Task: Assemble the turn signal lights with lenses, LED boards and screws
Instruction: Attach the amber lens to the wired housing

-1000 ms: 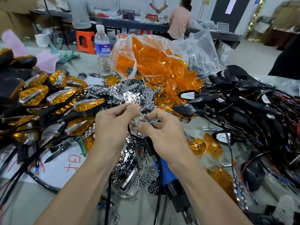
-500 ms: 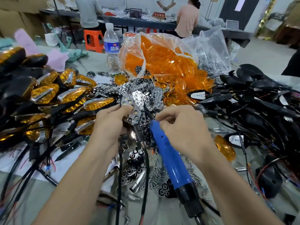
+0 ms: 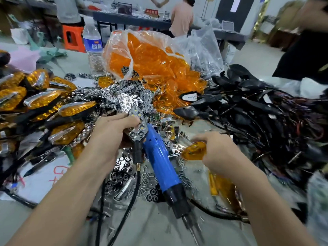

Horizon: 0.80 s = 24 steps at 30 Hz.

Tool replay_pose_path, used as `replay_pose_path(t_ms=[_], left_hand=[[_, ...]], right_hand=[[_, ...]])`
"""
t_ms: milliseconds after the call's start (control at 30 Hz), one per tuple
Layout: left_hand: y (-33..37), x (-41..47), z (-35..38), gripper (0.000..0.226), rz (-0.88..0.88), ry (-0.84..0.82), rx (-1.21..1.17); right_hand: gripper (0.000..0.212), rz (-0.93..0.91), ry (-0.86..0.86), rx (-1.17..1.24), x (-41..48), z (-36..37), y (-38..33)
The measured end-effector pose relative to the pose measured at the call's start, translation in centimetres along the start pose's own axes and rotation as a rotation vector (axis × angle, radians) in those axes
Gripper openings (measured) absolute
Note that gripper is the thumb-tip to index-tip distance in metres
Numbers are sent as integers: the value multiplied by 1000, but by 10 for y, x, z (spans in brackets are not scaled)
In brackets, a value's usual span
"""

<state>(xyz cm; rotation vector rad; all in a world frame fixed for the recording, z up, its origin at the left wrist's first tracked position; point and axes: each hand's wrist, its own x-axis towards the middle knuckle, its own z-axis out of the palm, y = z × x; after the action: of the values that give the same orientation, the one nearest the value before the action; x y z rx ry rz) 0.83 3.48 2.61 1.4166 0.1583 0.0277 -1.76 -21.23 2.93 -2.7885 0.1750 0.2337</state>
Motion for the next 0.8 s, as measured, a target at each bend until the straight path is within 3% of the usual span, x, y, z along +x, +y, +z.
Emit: replay_pose_path(t_ms=[100,233,300,400,500,567,633,767,800], left_hand=[[-1,-4,5,27,6,1,18],[-4,-8,11,17,7,-10,38],[-4,-11,14,16,6,-25,51],[-6,-12,14,15,22,-52,64],[-9,-9,13,18,38,-49,76],[-11,-7,12,20,53,-55,81],[-11,-6,10,20,69,-68,84],[-14,-4,9,18,58,-72,101],[-14,-4,10,17,54,-72,104]], right_hand=[[64,-76,69,75,-7,7,12],[24,-83,283,203,-7,13,17],[25,-55,417,317,-6,16,16],[16,-37,478,342,-7,20,5],[36,-139,633,-42,-16,32,-16],[52,-240,607,-220,-30,40,-26],[51,-270,509,-218,-38,51,-23],[22,-227,286,158,-39,44,-3],[30,-220,269,229,-40,40,-1]])
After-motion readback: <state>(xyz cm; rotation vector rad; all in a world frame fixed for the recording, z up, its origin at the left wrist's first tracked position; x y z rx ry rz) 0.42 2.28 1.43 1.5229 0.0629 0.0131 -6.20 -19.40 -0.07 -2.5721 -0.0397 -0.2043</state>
